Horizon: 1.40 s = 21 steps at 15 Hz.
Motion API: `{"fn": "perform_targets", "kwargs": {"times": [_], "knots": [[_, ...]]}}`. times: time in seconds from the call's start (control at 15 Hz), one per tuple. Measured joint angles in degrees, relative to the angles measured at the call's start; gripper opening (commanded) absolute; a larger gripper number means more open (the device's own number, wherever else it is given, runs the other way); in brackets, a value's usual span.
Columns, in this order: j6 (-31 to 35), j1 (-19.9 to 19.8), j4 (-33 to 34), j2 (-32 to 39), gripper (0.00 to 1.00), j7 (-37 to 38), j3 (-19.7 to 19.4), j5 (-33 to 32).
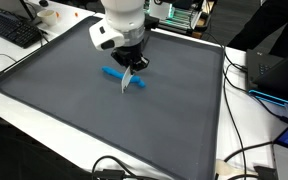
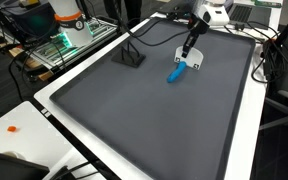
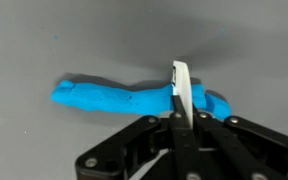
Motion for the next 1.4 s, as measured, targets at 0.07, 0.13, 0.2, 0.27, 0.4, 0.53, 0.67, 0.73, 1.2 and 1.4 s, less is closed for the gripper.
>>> {"fn": "perform_targets", "kwargs": {"times": [0.07, 0.13, 0.2, 0.27, 0.4, 0.53, 0.67, 0.73, 1.2, 1.4], "knots": [[0.1, 0.0, -0.1, -0.1, 0.01, -0.1, 0.0, 0.2], [0.1, -0.1, -0.2, -0.1, 0.01, -0.1, 0.0, 0.3], [0.2, -0.2, -0.3, -0.2, 0.01, -0.1, 0.0, 0.4], [0.2, -0.2, -0.4, -0.3, 0.01, -0.2, 0.0, 0.5], [0.2, -0.5, -0.8, -0.5, 0.01, -0.5, 0.2, 1.0], [0.2, -0.8, -1.5, -0.9, 0.01, -1.0, 0.4, 1.7], [0.2, -1.2, -2.3, -1.4, 0.01, -1.9, 0.6, 2.4], [0.2, -1.3, -2.6, -1.5, 0.01, -2.5, 0.7, 2.7], [-0.6, -1.4, -3.5, -2.2, 0.01, -3.7, 0.9, 3.1], [-1.8, -1.4, -3.5, -2.5, 0.01, -3.8, 0.9, 3.1]]}}
